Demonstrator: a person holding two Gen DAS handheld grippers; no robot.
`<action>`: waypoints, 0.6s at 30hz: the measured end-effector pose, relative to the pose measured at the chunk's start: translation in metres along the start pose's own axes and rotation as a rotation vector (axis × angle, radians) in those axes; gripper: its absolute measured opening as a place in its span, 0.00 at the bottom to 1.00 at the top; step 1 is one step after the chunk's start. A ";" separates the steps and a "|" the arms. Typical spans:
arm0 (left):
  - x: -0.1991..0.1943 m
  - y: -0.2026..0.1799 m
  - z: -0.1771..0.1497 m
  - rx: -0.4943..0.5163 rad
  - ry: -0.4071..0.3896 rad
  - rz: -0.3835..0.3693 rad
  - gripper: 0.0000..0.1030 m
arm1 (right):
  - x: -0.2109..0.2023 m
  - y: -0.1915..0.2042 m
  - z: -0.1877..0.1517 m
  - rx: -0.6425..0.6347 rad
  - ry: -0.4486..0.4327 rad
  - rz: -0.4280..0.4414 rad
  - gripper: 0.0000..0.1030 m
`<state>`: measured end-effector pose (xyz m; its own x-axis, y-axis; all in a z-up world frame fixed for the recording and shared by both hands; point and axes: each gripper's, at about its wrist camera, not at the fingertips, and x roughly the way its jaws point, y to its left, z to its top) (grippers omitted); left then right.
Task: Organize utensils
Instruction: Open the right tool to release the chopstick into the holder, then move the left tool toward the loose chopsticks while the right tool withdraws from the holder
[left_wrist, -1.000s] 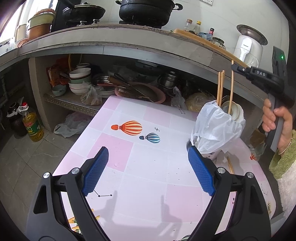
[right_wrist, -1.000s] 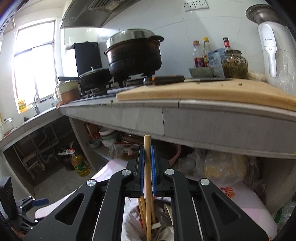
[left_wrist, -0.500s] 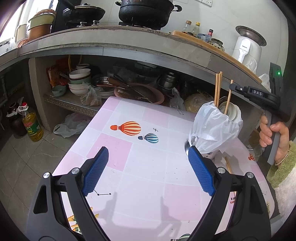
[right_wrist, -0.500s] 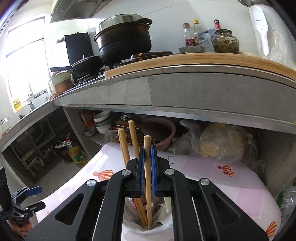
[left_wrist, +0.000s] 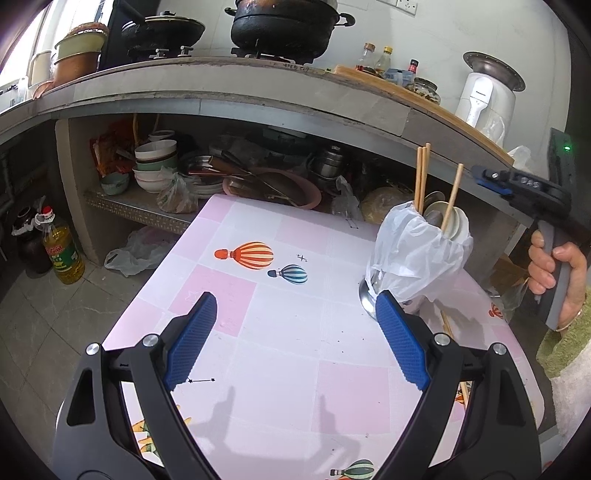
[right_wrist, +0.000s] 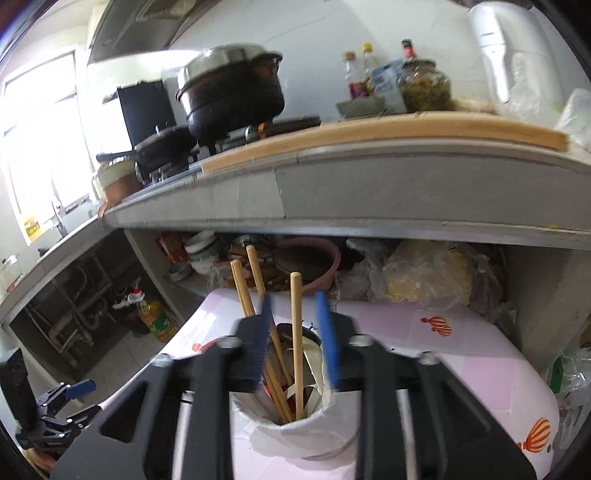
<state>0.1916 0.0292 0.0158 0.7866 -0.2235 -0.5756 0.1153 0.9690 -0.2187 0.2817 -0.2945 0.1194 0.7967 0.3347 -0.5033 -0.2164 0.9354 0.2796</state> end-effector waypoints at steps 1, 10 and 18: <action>-0.001 -0.001 0.000 -0.001 -0.001 -0.002 0.81 | -0.008 0.000 -0.001 0.002 -0.012 0.007 0.30; 0.003 -0.007 -0.010 0.006 0.027 -0.043 0.81 | -0.096 -0.021 -0.077 0.138 -0.038 -0.109 0.42; 0.025 -0.033 -0.031 0.070 0.128 -0.059 0.81 | -0.136 -0.065 -0.189 0.336 0.105 -0.276 0.42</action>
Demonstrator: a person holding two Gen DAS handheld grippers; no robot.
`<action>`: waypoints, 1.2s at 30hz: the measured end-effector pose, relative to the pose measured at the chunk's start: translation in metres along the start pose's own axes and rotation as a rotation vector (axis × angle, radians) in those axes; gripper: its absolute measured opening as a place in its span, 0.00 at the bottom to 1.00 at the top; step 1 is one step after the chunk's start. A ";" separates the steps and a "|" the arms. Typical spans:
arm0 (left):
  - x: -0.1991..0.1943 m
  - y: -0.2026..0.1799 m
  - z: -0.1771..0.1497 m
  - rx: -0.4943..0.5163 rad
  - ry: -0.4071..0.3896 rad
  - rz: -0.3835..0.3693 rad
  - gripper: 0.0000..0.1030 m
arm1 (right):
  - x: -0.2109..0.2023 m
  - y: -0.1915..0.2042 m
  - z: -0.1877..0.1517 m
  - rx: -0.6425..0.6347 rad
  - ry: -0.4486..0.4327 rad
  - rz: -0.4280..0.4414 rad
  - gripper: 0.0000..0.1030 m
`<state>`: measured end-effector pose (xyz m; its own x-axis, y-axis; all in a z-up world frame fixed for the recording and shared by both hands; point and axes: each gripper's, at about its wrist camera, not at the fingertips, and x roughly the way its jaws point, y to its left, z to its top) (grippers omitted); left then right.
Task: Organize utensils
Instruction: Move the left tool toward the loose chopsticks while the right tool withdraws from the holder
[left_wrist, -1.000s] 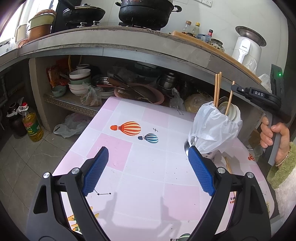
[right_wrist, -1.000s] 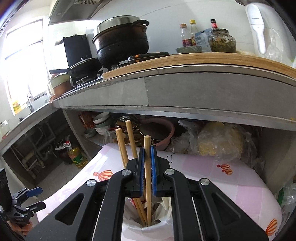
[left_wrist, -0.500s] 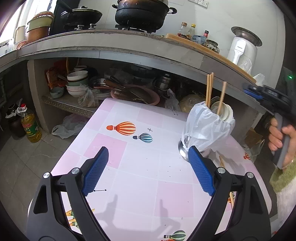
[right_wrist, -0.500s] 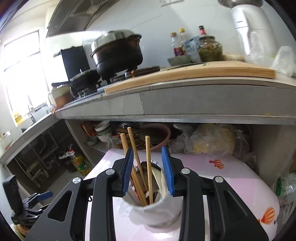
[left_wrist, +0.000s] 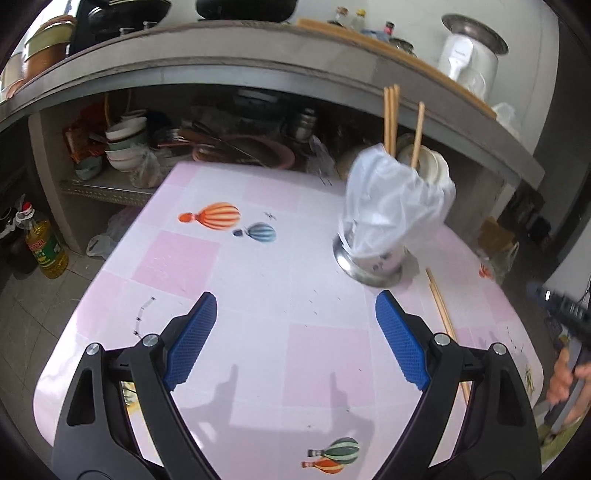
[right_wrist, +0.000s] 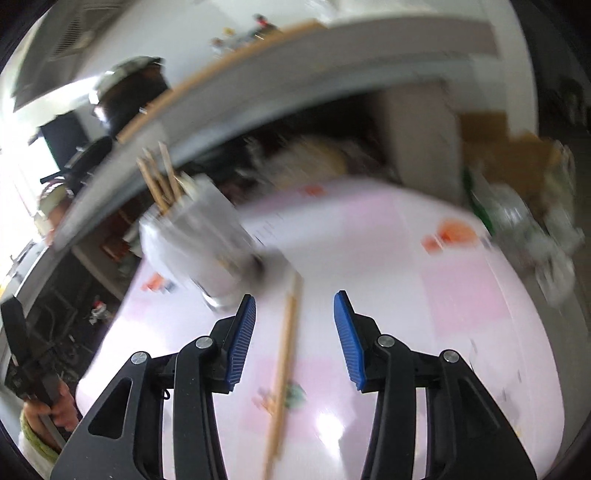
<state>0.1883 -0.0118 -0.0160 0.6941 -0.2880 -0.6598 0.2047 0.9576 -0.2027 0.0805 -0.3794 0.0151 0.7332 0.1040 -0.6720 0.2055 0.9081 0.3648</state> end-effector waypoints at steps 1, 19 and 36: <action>0.001 -0.004 -0.001 0.006 0.005 -0.002 0.81 | 0.000 -0.008 -0.009 0.013 0.019 -0.018 0.42; 0.015 -0.063 -0.014 0.102 0.060 -0.007 0.81 | 0.000 -0.039 -0.046 0.052 0.105 -0.020 0.42; 0.043 -0.079 -0.032 0.145 0.126 -0.013 0.81 | 0.014 -0.028 -0.050 0.010 0.136 -0.015 0.43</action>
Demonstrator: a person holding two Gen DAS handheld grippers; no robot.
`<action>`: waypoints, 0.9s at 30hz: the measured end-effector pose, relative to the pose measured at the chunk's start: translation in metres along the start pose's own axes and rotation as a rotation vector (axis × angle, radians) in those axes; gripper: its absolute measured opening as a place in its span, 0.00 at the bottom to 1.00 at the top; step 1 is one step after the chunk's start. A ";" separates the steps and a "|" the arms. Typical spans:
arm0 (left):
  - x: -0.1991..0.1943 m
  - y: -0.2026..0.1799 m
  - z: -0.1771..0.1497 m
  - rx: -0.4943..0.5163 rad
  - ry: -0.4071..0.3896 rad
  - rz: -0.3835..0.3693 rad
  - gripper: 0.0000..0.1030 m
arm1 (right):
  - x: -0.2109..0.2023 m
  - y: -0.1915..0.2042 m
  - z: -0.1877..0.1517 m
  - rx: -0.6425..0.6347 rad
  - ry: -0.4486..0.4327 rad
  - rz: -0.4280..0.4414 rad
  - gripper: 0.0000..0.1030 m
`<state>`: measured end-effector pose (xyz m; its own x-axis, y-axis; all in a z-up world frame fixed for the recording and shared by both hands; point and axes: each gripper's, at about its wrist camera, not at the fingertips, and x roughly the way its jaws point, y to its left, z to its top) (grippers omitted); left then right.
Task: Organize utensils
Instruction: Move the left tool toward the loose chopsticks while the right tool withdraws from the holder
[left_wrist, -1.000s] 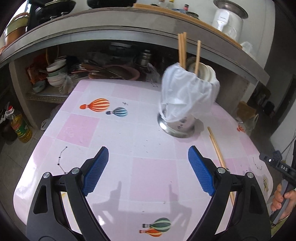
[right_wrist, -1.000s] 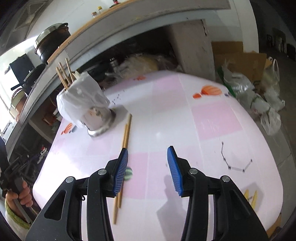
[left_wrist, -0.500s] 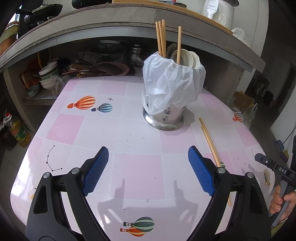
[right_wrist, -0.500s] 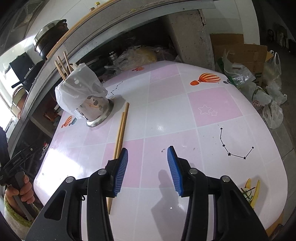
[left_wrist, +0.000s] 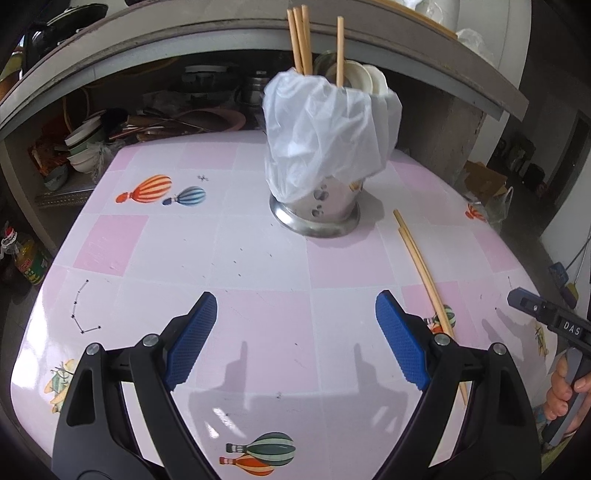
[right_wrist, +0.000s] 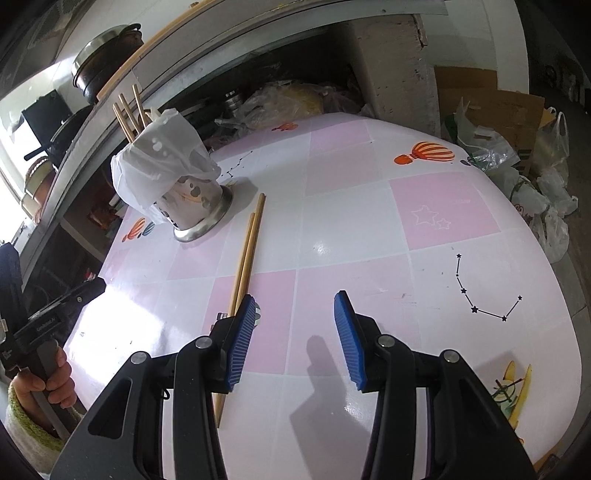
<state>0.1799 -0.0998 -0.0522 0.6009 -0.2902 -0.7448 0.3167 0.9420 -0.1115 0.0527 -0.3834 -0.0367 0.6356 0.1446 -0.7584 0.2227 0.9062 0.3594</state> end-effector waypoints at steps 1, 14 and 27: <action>0.001 -0.001 -0.001 0.003 0.003 -0.001 0.81 | 0.001 0.000 0.000 0.000 0.002 0.000 0.43; 0.023 -0.026 -0.003 0.057 0.033 -0.029 0.81 | 0.007 -0.004 0.000 0.004 0.017 -0.008 0.43; 0.068 -0.086 0.026 0.170 0.033 -0.138 0.73 | 0.008 -0.012 0.001 0.011 0.019 -0.030 0.43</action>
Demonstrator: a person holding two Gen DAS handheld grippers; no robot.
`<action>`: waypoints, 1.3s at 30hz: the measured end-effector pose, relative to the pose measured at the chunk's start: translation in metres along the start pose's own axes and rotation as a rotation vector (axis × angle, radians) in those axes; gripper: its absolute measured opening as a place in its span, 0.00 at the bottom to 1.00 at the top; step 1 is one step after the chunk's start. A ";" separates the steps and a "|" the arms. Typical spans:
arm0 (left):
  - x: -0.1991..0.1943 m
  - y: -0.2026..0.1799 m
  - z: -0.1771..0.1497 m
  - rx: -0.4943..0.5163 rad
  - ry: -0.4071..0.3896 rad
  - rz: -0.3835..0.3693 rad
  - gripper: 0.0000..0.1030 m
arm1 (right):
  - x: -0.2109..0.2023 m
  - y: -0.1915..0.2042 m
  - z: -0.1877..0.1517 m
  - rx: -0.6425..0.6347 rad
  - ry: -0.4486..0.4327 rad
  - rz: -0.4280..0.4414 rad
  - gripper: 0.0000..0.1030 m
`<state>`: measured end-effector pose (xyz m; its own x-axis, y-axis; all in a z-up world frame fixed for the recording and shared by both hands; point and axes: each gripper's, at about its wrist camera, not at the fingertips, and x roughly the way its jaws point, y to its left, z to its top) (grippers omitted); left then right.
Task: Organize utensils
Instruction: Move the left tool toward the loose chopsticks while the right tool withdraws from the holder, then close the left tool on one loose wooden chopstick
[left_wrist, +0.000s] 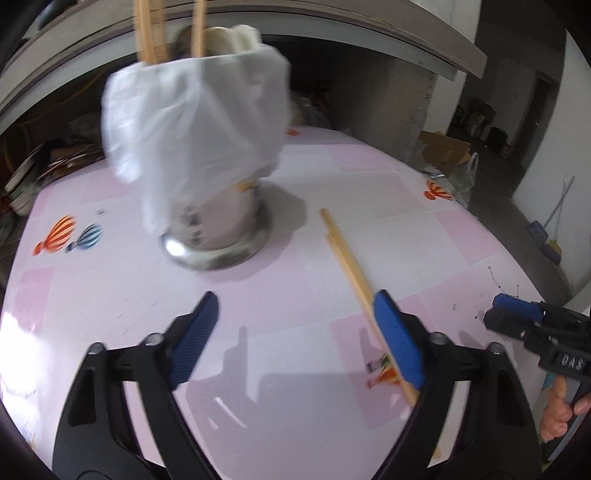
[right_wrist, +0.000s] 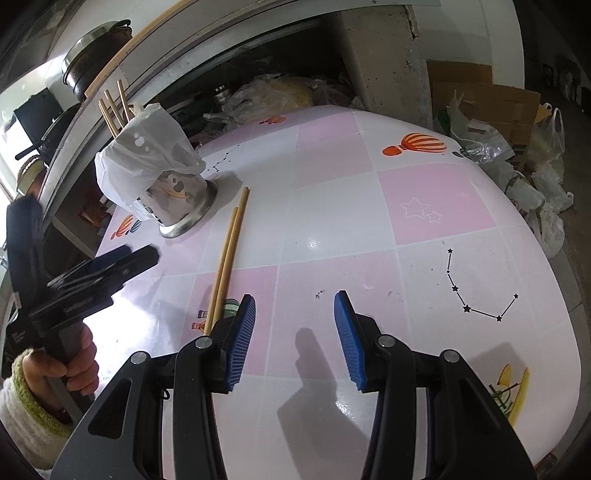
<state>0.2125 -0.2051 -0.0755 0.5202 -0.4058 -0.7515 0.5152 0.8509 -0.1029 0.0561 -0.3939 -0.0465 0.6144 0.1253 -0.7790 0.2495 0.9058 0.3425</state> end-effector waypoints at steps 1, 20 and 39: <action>0.004 -0.003 0.002 0.008 0.008 -0.007 0.71 | 0.000 0.000 0.000 0.001 0.000 0.000 0.43; 0.059 -0.039 0.014 0.079 0.119 0.000 0.24 | -0.001 -0.001 0.002 0.005 -0.002 0.007 0.43; 0.067 -0.045 0.014 0.109 0.150 0.070 0.24 | 0.001 0.000 0.001 0.003 -0.001 0.011 0.43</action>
<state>0.2340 -0.2757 -0.1123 0.4540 -0.2854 -0.8440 0.5561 0.8309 0.0182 0.0575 -0.3938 -0.0469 0.6177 0.1349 -0.7748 0.2451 0.9031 0.3526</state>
